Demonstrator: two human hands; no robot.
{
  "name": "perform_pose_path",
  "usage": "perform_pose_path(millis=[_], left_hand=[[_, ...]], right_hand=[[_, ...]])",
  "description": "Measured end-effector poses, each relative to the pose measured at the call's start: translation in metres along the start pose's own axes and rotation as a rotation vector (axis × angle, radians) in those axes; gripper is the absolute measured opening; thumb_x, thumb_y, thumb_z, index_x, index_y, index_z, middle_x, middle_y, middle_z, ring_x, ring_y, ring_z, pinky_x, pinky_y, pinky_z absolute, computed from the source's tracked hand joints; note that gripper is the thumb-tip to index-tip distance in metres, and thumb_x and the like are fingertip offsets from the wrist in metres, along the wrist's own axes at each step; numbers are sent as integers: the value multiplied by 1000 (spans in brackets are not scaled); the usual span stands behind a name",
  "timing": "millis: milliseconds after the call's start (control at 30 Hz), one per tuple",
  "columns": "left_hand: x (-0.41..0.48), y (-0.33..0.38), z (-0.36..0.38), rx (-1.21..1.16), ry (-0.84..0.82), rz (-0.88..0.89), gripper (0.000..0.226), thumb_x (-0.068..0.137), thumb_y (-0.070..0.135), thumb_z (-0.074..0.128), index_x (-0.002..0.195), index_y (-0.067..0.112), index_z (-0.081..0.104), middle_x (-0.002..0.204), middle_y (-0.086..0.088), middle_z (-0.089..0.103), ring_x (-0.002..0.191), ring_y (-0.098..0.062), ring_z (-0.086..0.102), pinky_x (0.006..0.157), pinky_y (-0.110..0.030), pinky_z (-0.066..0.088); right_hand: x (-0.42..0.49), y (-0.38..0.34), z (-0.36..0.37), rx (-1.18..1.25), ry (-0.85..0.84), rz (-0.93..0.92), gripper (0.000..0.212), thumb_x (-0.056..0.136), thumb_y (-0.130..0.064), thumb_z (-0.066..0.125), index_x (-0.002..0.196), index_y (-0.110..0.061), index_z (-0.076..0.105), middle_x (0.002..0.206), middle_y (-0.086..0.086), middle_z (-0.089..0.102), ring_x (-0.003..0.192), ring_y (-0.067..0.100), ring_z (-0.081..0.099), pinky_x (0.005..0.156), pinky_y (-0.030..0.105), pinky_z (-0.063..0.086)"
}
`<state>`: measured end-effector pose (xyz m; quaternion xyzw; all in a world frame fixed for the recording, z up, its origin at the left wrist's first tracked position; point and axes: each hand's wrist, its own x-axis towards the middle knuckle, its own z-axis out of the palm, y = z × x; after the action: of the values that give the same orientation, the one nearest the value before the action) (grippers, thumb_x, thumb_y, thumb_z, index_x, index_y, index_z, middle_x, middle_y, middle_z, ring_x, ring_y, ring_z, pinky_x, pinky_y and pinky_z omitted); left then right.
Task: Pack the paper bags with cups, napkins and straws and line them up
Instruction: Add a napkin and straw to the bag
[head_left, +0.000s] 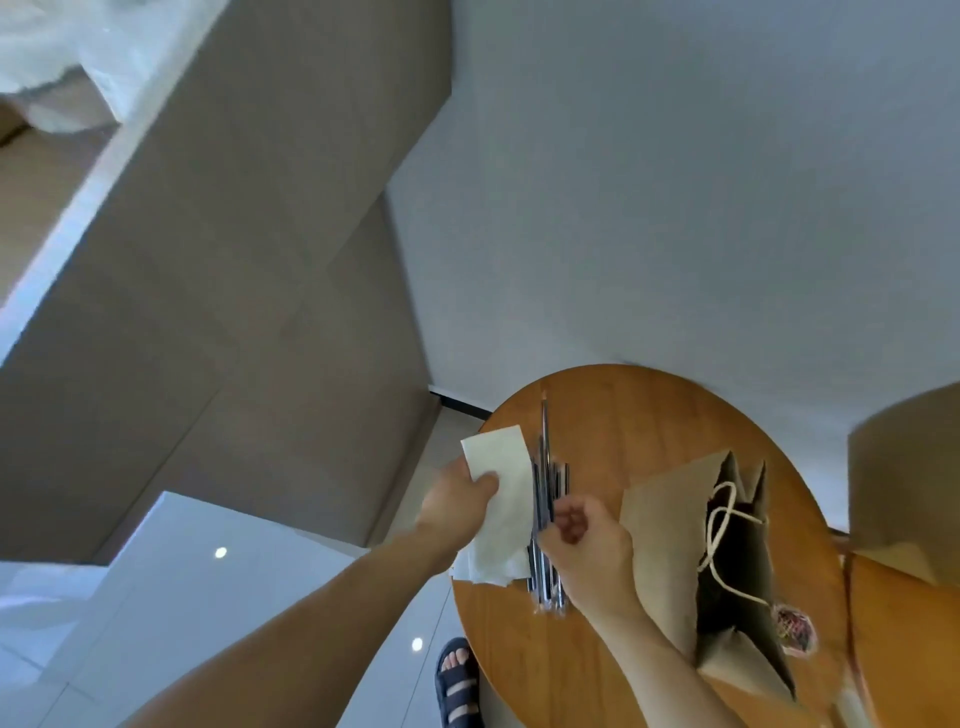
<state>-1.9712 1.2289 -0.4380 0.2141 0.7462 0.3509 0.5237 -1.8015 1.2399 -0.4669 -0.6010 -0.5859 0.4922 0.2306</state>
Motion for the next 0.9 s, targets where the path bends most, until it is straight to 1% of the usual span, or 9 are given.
perform_pose_path(millis=[100,167,333,500,600,667,767,833,900], left_hand=[[-13,32,-1,-23,-50,47,25,96,18,55,119,14,65,107,-6,71,100,-26,67,94,-46,54],[-23,46,-1,-57,-102,64,21,95,15,56,111,13,68,105,-9,73,99,-29,68,93,-47,55],[-46,63,-3,-130,-187,152,15,90,14,65,104,14,71,95,-5,77,89,-24,73,67,-31,54],[-64,79,-4,-78,-205,266,10,89,21,71,98,18,74,88,1,77,85,-20,74,65,-29,53],[-71,93,-4,-58,-265,272,11,90,21,69,100,17,73,93,-5,77,90,-27,74,80,-43,60],[-75,103,-6,-63,-347,274,15,93,20,67,106,15,71,95,-6,77,89,-27,74,79,-45,61],[-86,118,-4,-54,-516,317,15,96,19,62,109,15,68,96,-5,77,87,-24,75,65,-31,60],[-93,125,3,-9,-579,359,18,97,23,60,111,15,67,97,-4,77,89,-23,74,65,-27,58],[-99,131,13,36,-623,391,20,95,27,61,110,16,67,97,-3,76,88,-21,74,66,-26,58]], right_hand=[[-13,-31,-10,-2,-43,-59,30,79,-5,73,87,-31,61,72,-7,64,67,4,61,65,17,51],[-18,-47,-15,-42,-53,-88,30,80,-10,73,86,-35,59,75,-8,64,70,7,61,70,21,53],[-30,-71,-27,-47,-5,-168,25,81,-12,73,87,-32,60,78,-10,64,70,5,58,71,19,51],[-45,-83,-39,-95,27,-218,21,83,-18,72,89,-35,60,81,-10,63,74,5,59,71,20,51],[-50,-91,-55,-122,143,-290,23,84,-27,74,100,-33,59,93,-16,60,83,0,58,72,13,47],[-51,-99,-71,-67,248,-302,33,82,-36,76,109,-32,57,104,-18,58,92,-1,58,75,12,47],[-53,-112,-99,91,150,-250,30,82,-32,78,107,-30,62,102,-15,69,95,2,63,79,16,51],[-56,-117,-113,147,61,-235,22,83,-26,79,101,-25,68,93,-11,74,86,5,68,73,18,53],[-60,-118,-123,145,41,-246,16,82,-24,79,96,-21,71,88,-9,74,80,7,69,68,18,53]])
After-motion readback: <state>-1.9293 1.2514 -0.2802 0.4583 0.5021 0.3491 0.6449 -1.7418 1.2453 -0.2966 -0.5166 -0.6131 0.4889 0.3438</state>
